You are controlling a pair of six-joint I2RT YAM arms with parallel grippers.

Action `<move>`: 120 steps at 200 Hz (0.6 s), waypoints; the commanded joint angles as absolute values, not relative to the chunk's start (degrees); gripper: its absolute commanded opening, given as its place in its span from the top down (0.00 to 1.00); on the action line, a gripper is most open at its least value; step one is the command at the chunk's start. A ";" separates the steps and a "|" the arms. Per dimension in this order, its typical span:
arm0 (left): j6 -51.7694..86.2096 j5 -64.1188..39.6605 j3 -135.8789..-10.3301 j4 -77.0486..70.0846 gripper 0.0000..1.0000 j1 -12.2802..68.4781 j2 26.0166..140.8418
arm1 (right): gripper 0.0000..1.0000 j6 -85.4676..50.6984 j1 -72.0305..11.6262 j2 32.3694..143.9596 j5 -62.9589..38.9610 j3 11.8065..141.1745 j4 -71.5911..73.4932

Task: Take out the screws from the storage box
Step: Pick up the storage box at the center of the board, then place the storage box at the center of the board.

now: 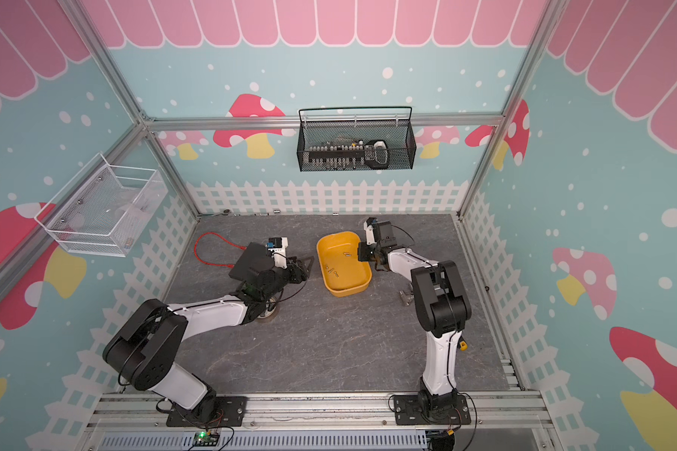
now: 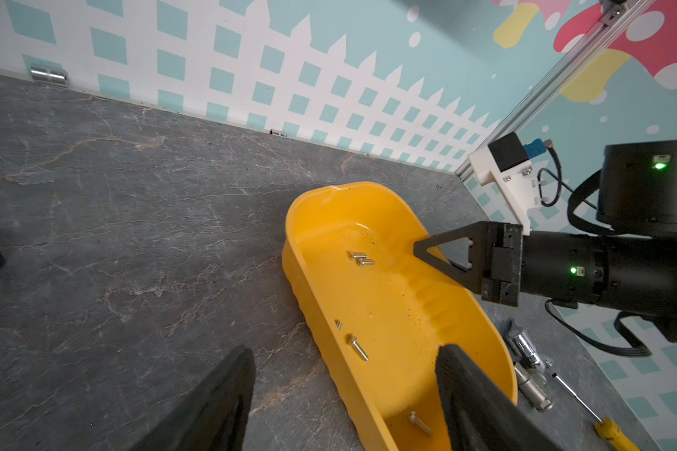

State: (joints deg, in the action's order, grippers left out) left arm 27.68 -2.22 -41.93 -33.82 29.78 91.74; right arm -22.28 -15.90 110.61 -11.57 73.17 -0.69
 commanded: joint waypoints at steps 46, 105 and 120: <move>29.20 -0.07 -41.93 -33.53 0.27 35.64 88.95 | 0.99 -24.78 -19.82 89.07 -1.32 53.11 18.60; 29.36 1.98 -42.84 -30.49 0.28 37.79 87.60 | 1.00 -27.04 -21.80 85.85 -0.42 49.90 11.29; 29.40 2.42 -44.25 -26.74 0.31 37.78 88.09 | 1.00 -26.94 -21.80 87.46 -2.81 54.72 -0.25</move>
